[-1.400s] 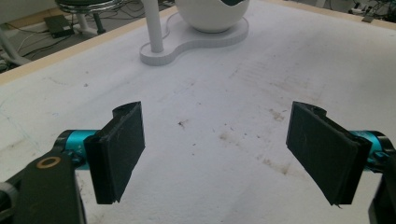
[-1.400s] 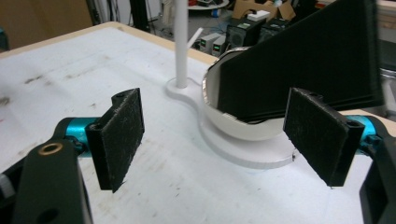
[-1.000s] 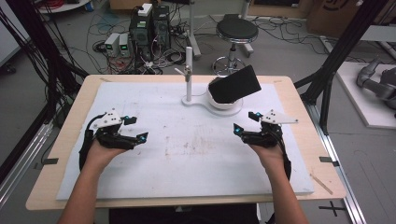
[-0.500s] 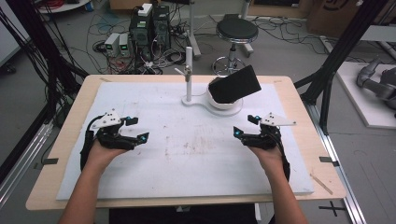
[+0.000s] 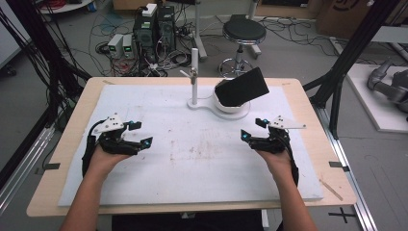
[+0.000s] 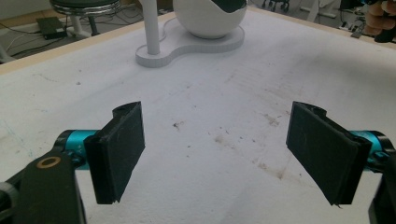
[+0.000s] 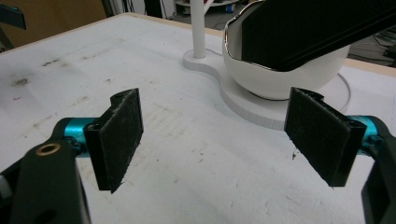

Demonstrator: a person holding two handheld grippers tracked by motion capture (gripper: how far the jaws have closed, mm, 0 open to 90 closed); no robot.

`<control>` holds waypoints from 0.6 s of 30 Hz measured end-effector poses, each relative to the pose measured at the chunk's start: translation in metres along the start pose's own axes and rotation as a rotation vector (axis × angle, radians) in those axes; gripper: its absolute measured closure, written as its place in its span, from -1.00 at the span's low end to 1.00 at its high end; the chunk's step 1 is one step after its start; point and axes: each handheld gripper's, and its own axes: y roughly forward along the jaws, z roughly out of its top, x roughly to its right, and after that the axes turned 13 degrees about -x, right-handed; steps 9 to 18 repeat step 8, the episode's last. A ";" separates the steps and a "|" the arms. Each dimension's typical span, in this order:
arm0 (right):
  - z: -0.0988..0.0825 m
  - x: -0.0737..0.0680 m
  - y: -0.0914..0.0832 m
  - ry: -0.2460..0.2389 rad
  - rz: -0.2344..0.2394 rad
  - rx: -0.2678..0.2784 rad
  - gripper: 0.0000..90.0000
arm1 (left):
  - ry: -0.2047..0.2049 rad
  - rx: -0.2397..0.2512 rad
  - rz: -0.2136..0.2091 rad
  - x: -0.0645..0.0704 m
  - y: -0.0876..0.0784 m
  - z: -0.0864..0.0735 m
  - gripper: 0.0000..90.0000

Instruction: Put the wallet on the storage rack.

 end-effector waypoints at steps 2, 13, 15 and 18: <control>0.000 0.000 0.001 -0.002 0.001 -0.001 -0.55 | -0.002 0.003 -0.002 0.000 0.000 0.000 -0.57; 0.000 -0.001 0.000 -0.003 -0.002 0.001 -0.55 | -0.008 0.003 0.003 -0.001 0.000 0.000 -0.57; 0.000 -0.001 0.000 -0.003 -0.002 0.001 -0.55 | -0.008 0.003 0.003 -0.001 0.000 0.000 -0.57; 0.000 -0.001 0.000 -0.003 -0.002 0.001 -0.55 | -0.008 0.003 0.003 -0.001 0.000 0.000 -0.57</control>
